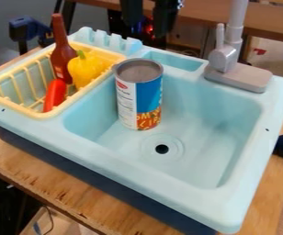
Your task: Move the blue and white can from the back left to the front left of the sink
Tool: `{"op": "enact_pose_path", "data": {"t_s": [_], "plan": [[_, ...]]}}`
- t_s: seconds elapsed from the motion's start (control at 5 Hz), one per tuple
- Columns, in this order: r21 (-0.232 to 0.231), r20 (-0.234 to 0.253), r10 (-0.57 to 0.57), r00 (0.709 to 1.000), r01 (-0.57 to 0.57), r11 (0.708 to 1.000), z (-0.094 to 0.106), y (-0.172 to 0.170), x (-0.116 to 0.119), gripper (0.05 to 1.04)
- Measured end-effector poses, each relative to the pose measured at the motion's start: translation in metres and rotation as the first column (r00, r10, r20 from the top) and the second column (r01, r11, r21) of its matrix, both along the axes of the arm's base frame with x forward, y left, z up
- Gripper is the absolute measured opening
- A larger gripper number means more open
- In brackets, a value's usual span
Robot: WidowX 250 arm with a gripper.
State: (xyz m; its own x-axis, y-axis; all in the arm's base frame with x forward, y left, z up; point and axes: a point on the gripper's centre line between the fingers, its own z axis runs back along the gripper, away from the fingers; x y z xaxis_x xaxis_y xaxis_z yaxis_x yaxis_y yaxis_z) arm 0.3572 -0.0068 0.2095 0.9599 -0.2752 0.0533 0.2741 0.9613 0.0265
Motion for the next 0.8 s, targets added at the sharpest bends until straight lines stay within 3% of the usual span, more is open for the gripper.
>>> {"op": "enact_pose_path", "data": {"t_s": [0.4, 0.8], "plan": [[-0.022, -0.044, 0.011, 0.999, -0.012, 1.000, -0.033, -0.003, 0.018, 1.001], [-0.048, -0.010, 0.043, 0.999, -0.043, 0.998, -0.045, 0.000, 0.025, 1.001]]}}
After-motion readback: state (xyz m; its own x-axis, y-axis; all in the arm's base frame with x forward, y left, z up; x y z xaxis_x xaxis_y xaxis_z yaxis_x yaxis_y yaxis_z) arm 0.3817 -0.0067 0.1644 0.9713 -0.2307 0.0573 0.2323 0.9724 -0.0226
